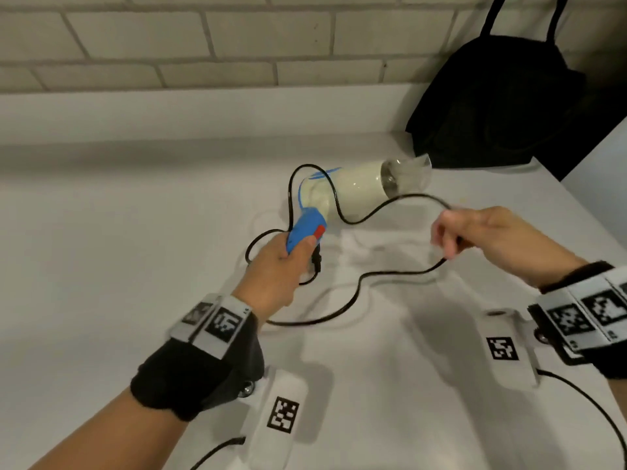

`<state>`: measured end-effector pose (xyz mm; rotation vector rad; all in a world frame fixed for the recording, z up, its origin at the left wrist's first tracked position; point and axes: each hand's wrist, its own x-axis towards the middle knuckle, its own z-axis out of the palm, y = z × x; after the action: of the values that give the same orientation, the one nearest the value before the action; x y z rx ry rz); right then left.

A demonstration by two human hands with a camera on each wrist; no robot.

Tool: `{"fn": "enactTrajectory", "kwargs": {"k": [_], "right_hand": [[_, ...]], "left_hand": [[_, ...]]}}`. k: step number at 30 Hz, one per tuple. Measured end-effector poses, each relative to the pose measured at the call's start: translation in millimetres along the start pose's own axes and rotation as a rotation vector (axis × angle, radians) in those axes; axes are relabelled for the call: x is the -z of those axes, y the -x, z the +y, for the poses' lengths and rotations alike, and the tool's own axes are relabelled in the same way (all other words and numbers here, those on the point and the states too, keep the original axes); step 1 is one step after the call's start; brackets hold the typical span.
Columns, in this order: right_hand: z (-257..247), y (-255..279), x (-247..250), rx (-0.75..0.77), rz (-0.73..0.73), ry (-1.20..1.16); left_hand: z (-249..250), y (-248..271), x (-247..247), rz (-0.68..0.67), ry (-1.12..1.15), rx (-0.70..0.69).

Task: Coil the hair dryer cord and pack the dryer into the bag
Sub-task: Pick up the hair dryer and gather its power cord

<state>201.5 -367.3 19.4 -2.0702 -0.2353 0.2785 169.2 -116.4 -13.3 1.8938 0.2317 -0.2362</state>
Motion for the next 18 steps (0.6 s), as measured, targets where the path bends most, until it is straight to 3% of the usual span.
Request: {"fn": "enactTrajectory", "kwargs": {"k": [3,6,11,14,16,18], "right_hand": [[7,-1,9,0.028,0.129,-0.42],[18,1,16,0.033,-0.071,-0.508],[24,11,20,-0.068,-0.674,-0.05],[13,20,4,-0.126,-0.914,0.135],[15,19,-8,-0.195,-0.864,0.274],[20,12,-3,-0.153,-0.635,0.521]], "left_hand": [[10,5,11,-0.043,0.119,0.031],[16,16,18,-0.103,0.244,0.05],[22,27,27,-0.108,0.537,0.04],[28,29,34,-0.087,0.692,0.017],[32,29,39,-0.077,0.762,0.01],[34,31,43,-0.076,0.78,0.01]]}}
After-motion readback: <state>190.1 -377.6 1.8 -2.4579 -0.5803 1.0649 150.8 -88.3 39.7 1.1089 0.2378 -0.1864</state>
